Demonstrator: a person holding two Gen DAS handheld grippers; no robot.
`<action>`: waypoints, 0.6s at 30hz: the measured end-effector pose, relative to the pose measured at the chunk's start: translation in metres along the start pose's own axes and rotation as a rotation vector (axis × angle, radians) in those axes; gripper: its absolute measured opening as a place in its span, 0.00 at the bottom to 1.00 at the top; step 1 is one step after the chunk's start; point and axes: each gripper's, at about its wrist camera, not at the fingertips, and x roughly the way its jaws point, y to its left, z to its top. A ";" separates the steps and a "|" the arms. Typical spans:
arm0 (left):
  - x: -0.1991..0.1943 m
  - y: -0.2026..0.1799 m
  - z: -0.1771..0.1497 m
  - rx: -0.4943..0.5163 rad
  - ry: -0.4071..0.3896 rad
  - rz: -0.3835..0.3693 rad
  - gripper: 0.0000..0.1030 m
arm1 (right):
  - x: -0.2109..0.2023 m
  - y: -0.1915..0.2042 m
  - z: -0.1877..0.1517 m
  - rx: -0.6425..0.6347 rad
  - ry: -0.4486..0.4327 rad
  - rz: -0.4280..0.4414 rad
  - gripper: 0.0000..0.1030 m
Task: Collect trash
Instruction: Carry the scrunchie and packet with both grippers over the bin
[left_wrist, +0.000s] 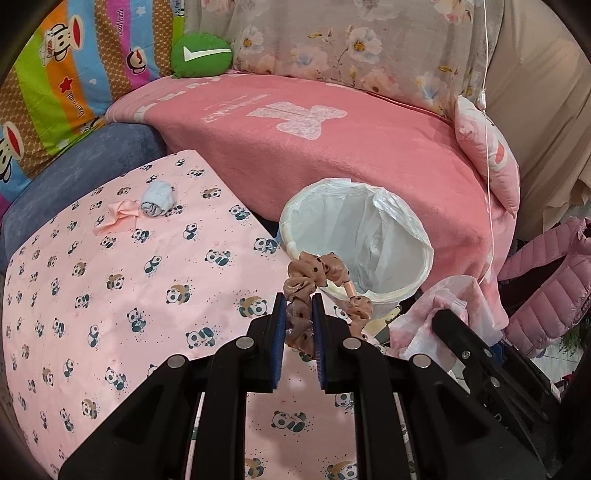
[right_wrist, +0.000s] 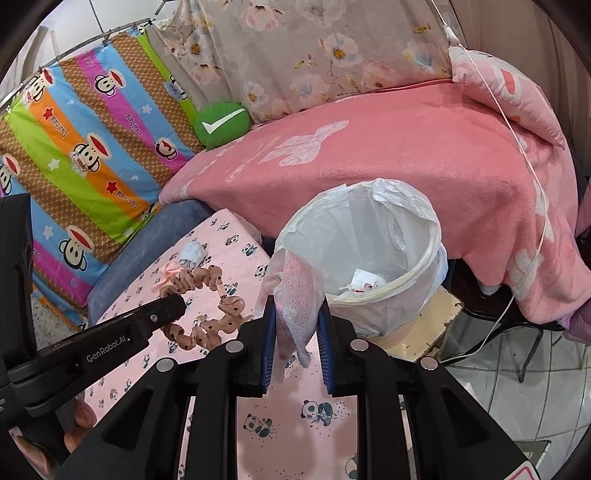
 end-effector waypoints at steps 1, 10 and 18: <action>0.002 -0.003 0.004 0.008 -0.005 -0.004 0.13 | -0.002 -0.002 0.004 -0.007 -0.009 -0.009 0.20; 0.037 -0.021 0.029 0.055 -0.002 -0.016 0.14 | 0.013 -0.022 0.031 -0.010 -0.031 -0.038 0.20; 0.080 -0.040 0.049 0.108 0.023 -0.029 0.14 | 0.055 -0.044 0.064 0.023 -0.059 -0.068 0.20</action>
